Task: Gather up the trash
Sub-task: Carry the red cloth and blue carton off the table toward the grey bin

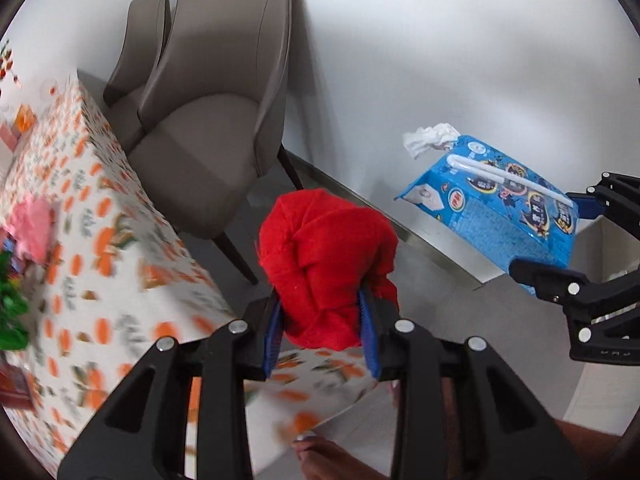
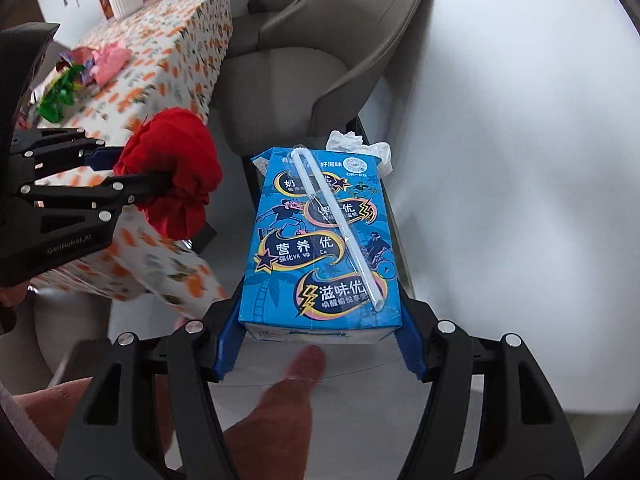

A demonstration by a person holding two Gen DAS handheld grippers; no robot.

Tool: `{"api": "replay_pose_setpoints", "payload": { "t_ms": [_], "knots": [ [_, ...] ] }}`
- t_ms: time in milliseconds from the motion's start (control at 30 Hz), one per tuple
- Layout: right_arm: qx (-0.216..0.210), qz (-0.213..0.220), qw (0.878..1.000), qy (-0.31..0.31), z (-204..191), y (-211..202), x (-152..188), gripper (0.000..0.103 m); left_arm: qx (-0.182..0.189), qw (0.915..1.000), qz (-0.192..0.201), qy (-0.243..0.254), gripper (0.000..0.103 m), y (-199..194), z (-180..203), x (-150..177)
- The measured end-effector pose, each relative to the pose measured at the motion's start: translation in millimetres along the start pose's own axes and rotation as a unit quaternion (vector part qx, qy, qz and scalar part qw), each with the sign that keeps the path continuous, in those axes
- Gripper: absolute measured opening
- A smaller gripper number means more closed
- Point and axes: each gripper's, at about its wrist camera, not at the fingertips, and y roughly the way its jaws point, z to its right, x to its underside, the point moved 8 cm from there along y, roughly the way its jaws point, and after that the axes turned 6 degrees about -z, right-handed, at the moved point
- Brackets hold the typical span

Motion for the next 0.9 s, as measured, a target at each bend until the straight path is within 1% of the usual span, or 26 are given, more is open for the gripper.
{"api": "replay_pose_setpoints", "payload": {
  "t_ms": [133, 200, 300, 367, 467, 567, 633, 800, 900],
  "knots": [
    [-0.006, -0.018, 0.999, -0.035, 28, 52, -5, 0.062, -0.013, 0.9984, -0.025, -0.048, 0.033, 55, 22, -5],
    [-0.008, -0.028, 0.998, -0.047, 32, 79, -5, 0.062, -0.031, 0.9962, -0.038, -0.072, 0.034, 87, 27, -4],
    [-0.018, -0.042, 0.998, -0.050, 36, 130, -1, 0.062, -0.064, 0.9897, -0.064, -0.111, 0.034, 141, 25, 7],
    [-0.023, -0.048, 0.997, -0.050, 38, 165, 4, 0.062, -0.074, 0.9843, -0.078, -0.140, 0.034, 175, 20, 17],
    [-0.028, -0.060, 0.997, -0.051, 37, 213, 8, 0.062, -0.089, 0.9765, -0.103, -0.167, 0.034, 222, 9, 34],
    [-0.037, -0.069, 0.995, -0.053, 33, 254, 10, 0.062, -0.099, 0.9706, -0.122, -0.182, 0.034, 255, -1, 47],
    [-0.042, -0.076, 0.994, -0.061, 27, 281, 10, 0.062, -0.101, 0.9688, -0.129, -0.186, 0.034, 273, -4, 56],
    [-0.044, -0.090, 0.991, -0.084, 16, 328, 10, 0.063, -0.108, 0.9675, -0.137, -0.183, 0.034, 301, -13, 62],
    [-0.042, -0.092, 0.991, -0.092, 14, 339, 11, 0.064, -0.108, 0.9679, -0.137, -0.181, 0.034, 313, -16, 59]
  ]
}}
